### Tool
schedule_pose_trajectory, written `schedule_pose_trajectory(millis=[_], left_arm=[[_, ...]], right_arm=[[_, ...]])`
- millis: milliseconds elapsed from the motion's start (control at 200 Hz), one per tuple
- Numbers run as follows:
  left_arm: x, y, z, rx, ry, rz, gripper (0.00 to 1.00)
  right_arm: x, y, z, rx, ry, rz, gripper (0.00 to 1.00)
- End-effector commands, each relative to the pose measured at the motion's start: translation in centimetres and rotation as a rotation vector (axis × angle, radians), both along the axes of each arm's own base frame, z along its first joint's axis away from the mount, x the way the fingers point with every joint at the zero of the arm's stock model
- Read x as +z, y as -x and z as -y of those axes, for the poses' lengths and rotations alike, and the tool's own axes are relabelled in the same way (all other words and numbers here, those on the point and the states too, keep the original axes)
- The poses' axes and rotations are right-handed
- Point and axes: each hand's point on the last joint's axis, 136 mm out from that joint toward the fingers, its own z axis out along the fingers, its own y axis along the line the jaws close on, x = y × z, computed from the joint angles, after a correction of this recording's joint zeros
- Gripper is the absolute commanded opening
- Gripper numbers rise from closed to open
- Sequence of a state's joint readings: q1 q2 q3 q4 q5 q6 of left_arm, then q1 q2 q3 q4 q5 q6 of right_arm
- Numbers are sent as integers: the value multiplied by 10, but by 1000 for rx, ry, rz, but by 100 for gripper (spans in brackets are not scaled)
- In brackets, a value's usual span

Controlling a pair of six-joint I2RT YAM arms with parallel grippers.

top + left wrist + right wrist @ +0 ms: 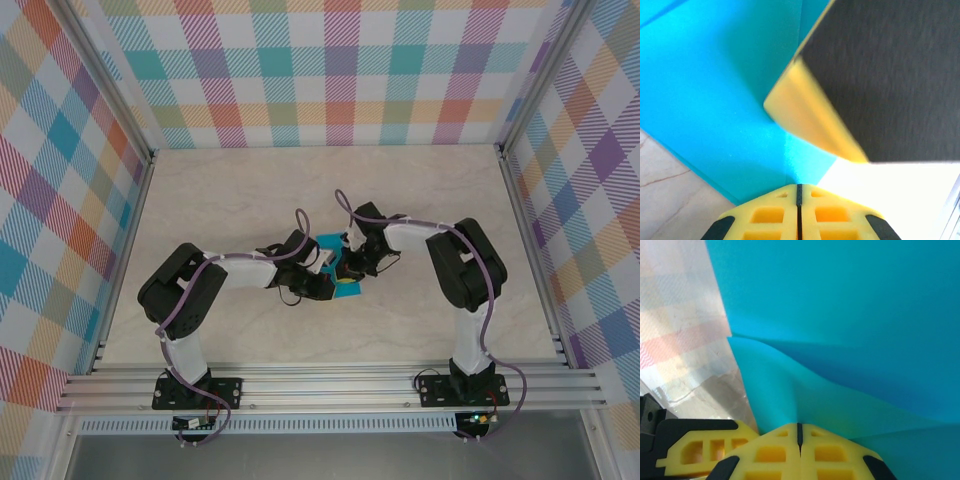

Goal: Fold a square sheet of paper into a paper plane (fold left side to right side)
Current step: Fold the triangle a second time at the center of the table.

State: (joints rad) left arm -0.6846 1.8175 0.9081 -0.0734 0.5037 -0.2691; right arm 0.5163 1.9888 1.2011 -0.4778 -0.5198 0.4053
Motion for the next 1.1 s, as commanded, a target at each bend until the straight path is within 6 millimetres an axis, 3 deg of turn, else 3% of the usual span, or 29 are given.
schedule_pose_trajectory(millis=[0,360,735,945,1095], left_arm=[[-47,29,-36,18,-172,-115,6],[-45,33,-38,17,-166,-119,6],[-40,45,-45,19,-159,-126,7],[-27,43,-41,18,-125,-110,15],[-5,36,-34,19,-77,-71,28]], right_arm=[[-19,-25,29,-32,122,57,2],[-16,-53,51,-66,132,76,3],[-14,-63,60,-90,103,72,4],[-17,-59,56,-90,76,49,4],[1,-66,56,-103,47,89,8]])
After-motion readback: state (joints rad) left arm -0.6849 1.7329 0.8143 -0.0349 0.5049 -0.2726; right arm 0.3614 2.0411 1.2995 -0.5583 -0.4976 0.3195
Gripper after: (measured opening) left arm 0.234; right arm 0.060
